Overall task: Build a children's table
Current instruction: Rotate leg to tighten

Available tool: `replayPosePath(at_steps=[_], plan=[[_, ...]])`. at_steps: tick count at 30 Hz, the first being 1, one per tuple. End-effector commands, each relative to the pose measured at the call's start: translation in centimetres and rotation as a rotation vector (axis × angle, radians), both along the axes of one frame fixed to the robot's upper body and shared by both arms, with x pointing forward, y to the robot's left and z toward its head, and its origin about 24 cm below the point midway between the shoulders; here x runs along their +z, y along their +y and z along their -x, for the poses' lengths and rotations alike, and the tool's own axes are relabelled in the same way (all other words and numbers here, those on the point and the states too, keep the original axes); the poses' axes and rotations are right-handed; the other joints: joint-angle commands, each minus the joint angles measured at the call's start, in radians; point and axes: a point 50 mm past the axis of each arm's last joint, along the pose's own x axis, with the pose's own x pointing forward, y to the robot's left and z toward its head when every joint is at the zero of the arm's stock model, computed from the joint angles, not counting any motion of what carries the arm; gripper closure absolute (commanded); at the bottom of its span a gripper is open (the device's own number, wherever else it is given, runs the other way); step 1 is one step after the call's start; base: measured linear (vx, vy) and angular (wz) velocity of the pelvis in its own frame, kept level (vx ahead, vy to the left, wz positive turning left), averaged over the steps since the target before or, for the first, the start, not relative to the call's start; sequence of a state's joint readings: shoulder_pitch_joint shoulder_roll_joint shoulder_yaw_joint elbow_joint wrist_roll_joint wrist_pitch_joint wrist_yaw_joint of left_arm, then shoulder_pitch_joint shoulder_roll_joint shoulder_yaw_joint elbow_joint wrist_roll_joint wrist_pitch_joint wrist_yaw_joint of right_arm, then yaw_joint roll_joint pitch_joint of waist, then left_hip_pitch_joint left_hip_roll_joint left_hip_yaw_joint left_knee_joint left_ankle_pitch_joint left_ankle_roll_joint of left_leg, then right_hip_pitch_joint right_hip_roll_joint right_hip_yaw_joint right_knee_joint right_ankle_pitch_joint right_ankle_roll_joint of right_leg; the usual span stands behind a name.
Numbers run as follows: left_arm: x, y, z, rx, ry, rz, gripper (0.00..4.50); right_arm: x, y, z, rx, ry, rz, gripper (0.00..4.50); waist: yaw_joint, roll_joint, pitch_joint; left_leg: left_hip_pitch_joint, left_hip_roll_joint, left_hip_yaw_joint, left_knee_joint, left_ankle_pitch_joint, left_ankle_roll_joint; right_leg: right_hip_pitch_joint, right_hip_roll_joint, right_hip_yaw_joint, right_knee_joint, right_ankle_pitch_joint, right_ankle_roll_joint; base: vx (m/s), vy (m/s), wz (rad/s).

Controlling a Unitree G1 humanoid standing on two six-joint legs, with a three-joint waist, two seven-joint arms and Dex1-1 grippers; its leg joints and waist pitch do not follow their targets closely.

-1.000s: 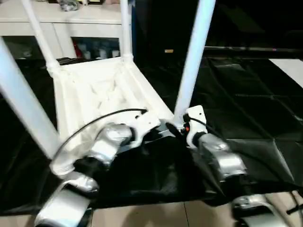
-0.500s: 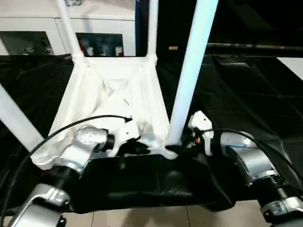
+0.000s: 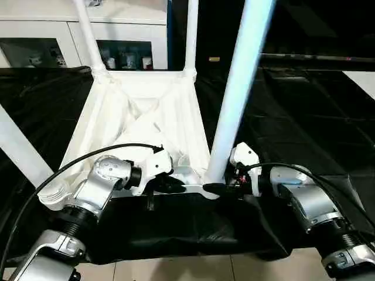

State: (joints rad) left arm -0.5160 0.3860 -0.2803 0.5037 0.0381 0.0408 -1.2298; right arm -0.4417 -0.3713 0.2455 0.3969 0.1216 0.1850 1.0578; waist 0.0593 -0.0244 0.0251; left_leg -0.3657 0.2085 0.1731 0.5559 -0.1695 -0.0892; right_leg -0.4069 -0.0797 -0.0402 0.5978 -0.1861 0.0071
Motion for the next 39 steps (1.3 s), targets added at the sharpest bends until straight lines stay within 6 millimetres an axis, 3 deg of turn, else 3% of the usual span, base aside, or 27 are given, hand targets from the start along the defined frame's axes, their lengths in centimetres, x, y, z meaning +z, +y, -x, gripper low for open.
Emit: replayPosePath(at_steps=[1,6,9,10,11,12,13,14,16,17,19,20,22,24,28,32,33,39], plan=[[-1.0,-0.6,0.8,-0.007,0.057,0.056,4.50,-0.4,-0.2,0.3,0.009,0.007,0.022,1.81,0.005,-0.014,-0.048,0.004,0.015,0.010,-0.046,-0.162,0.067,0.054,-0.042,0.029,-0.057,-0.110,-0.217,0.000,0.000,0.00],[-1.4,-1.1,0.1,0.083,0.039,0.039,4.50,-1.8,-0.3,-0.6,-0.179,-0.002,0.071,1.83,0.002,-0.015,-0.045,0.003,0.014,0.010,-0.048,-0.170,0.061,0.052,-0.043,0.029,-0.060,-0.142,-0.209,0.000,0.000,0.00],[-1.7,-2.0,-0.6,0.150,0.015,0.030,4.50,-2.7,0.2,-0.7,-0.291,0.021,0.078,1.83,-0.005,-0.019,-0.034,0.011,0.011,0.006,-0.057,-0.279,0.014,0.043,-0.046,0.028,-0.083,-0.370,-0.150,0.000,0.000,0.00],[-1.7,-2.0,-0.6,0.150,0.015,0.030,4.50,-2.7,0.2,-0.7,-0.291,0.021,0.078,1.83,-0.006,-0.021,-0.034,0.012,0.011,0.004,-0.058,-0.295,0.010,0.042,-0.046,0.028,-0.086,-0.407,-0.136,0.000,0.000,0.00],[-1.7,-3.6,-1.0,0.178,0.007,0.049,4.50,-3.2,1.2,-1.1,-0.449,0.041,0.042,1.84,-0.007,-0.024,-0.035,0.009,0.011,0.001,-0.059,-0.304,0.006,0.044,-0.049,0.029,-0.089,-0.439,-0.117,0.000,0.000,0.00],[-1.8,-4.6,-1.3,0.193,0.001,0.053,4.50,-3.6,1.7,-1.4,-0.565,0.059,0.022,1.84,-0.009,-0.020,-0.033,0.015,0.010,0.001,-0.061,-0.320,-0.001,0.032,-0.046,0.031,-0.095,-0.466,-0.106,0.000,0.000,0.00],[-1.8,-4.6,-1.3,0.193,0.001,0.053,4.50,-3.6,1.7,-1.4,-0.565,0.059,0.022,1.84,-0.011,-0.021,-0.036,0.016,0.008,-0.002,-0.062,-0.318,-0.015,0.036,-0.047,0.031,-0.093,-0.472,-0.097,0.000,0.000,0.00],[-1.7,-5.8,-1.6,0.210,-0.010,0.051,4.50,-3.9,2.3,-1.6,-0.679,0.088,0.001,1.84,-0.012,-0.021,-0.037,0.011,0.009,-0.005,-0.065,-0.312,-0.020,0.040,-0.048,0.030,-0.091,-0.464,-0.096,0.000,0.000,0.00],[-1.7,-7.0,-1.7,0.221,-0.018,0.048,4.50,-4.1,3.1,-1.7,-0.738,0.102,-0.016,1.84,-0.015,-0.019,-0.035,0.016,0.008,-0.005,-0.066,-0.342,-0.024,0.031,-0.046,0.028,-0.096,-0.488,-0.085,0.000,0.000,0.00],[-1.7,-7.6,-1.8,0.227,-0.022,0.046,4.50,-4.2,3.7,-1.7,-0.750,0.096,-0.021,1.84,-0.013,-0.013,-0.038,0.023,0.008,-0.004,-0.062,-0.347,-0.021,0.028,-0.048,0.031,-0.098,-0.470,-0.091,0.000,0.000,0.00],[-1.7,-8.0,-1.8,0.228,-0.023,0.043,4.50,-4.2,4.3,-1.7,-0.744,0.086,-0.021,1.84,-0.017,-0.017,-0.038,0.015,0.007,-0.003,-0.064,-0.344,-0.013,0.033,-0.043,0.029,-0.094,-0.422,-0.103,0.000,0.000,0.00],[-1.7,-8.4,-1.8,0.219,-0.035,0.038,4.50,-4.2,4.9,-1.6,-0.720,0.069,-0.012,1.84,-0.015,-0.012,-0.038,0.012,0.008,-0.004,-0.066,-0.337,-0.009,0.036,-0.044,0.029,-0.092,-0.398,-0.106,0.000,0.000,0.00],[-1.7,-8.5,-1.8,0.209,-0.035,0.040,4.50,-4.1,4.8,-1.7,-0.731,0.066,-0.014,1.84,-0.015,-0.015,-0.040,0.012,0.007,-0.001,-0.063,-0.329,0.000,0.037,-0.043,0.030,-0.092,-0.366,-0.114,0.000,0.000,0.00],[-1.7,-8.2,-1.8,0.210,-0.038,0.042,4.50,-3.8,4.7,-1.8,-0.735,0.067,-0.044,1.28,-0.014,-0.017,-0.039,0.011,0.007,0.000,-0.063,-0.323,0.008,0.039,-0.044,0.030,-0.092,-0.366,-0.115,0.000,0.000,0.00],[-1.7,-7.3,-1.7,0.189,-0.038,0.042,4.50,-2.7,4.2,-2.2,-0.675,0.032,-0.094,0.81,-0.009,-0.016,-0.041,0.012,0.009,0.001,-0.063,-0.309,0.014,0.039,-0.046,0.031,-0.091,-0.356,-0.121,0.000,0.000,0.00],[-1.7,-6.3,-1.3,0.150,-0.023,0.053,4.50,-1.4,3.2,-2.1,-0.517,0.000,-0.113,0.67,0.002,-0.018,-0.044,0.009,0.012,0.005,-0.058,-0.264,0.039,0.047,-0.044,0.030,-0.079,-0.239,-0.154,0.000,0.000,0.00],[-1.6,-5.8,-1.1,0.126,-0.017,0.058,4.50,-0.8,2.4,-1.8,-0.407,-0.021,-0.098,0.67,0.007,-0.020,-0.044,0.011,0.013,0.006,-0.057,-0.249,0.047,0.050,-0.045,0.030,-0.078,-0.220,-0.161,0.000,0.000,0.00],[-1.3,-3.7,-0.3,0.024,0.025,0.053,4.50,0.8,-0.5,-0.2,-0.099,-0.055,-0.006,0.67,0.016,-0.013,-0.042,0.008,0.016,0.006,-0.057,-0.256,0.058,0.050,-0.047,0.029,-0.078,-0.250,-0.159,0.000,0.000,0.00]])
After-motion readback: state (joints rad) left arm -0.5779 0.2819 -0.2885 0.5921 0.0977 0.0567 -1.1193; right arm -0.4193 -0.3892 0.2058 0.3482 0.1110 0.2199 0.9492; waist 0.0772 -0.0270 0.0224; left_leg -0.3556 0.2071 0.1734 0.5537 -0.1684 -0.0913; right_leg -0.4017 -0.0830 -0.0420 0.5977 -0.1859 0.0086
